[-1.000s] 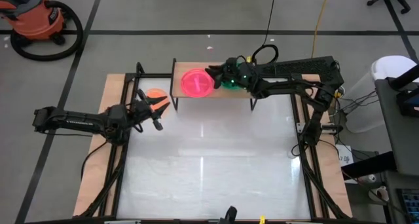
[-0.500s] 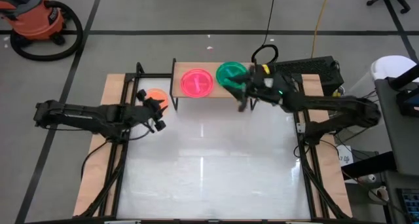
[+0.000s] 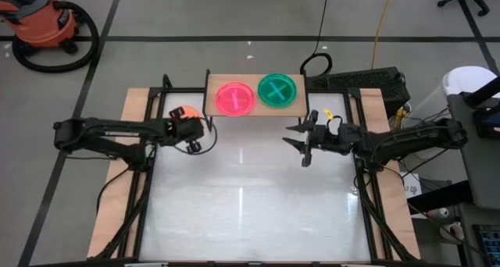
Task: Place and stack plates onto a shelf
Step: Stack the orange transparent plate on the pink transparent plate on the shelf
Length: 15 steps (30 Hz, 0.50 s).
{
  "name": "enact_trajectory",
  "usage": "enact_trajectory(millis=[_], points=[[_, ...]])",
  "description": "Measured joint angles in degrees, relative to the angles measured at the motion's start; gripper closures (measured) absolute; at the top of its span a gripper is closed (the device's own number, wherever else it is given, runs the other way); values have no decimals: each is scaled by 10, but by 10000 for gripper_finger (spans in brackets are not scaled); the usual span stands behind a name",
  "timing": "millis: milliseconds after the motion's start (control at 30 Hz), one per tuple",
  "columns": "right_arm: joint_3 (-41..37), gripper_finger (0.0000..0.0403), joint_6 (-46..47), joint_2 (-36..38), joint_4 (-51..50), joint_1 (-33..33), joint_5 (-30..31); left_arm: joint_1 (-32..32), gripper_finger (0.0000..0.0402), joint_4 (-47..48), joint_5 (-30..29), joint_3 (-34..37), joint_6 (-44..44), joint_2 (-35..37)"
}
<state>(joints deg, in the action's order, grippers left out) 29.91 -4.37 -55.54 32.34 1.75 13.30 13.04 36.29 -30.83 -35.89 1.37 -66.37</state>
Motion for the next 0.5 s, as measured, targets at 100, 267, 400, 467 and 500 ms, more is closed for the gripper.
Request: enact_trajectory(millis=[100, 267, 400, 467, 500], points=[[-3, 241, 2, -5, 0, 3, 4, 26, 268, -3, 29, 2, 0, -28], [-3, 241, 6, -5, 5, 3, 3, 61, 268, -22, 56, 30, -2, -66], [-3, 241, 6, -5, 8, 3, 2, 80, 268, -60, 56, 63, 3, -78], [-3, 241, 5, -5, 9, 3, 2, 84, 268, -83, 62, 77, 1, -79], [-3, 241, 5, -5, 10, 3, 2, 86, 268, -93, 65, 84, 0, -79]])
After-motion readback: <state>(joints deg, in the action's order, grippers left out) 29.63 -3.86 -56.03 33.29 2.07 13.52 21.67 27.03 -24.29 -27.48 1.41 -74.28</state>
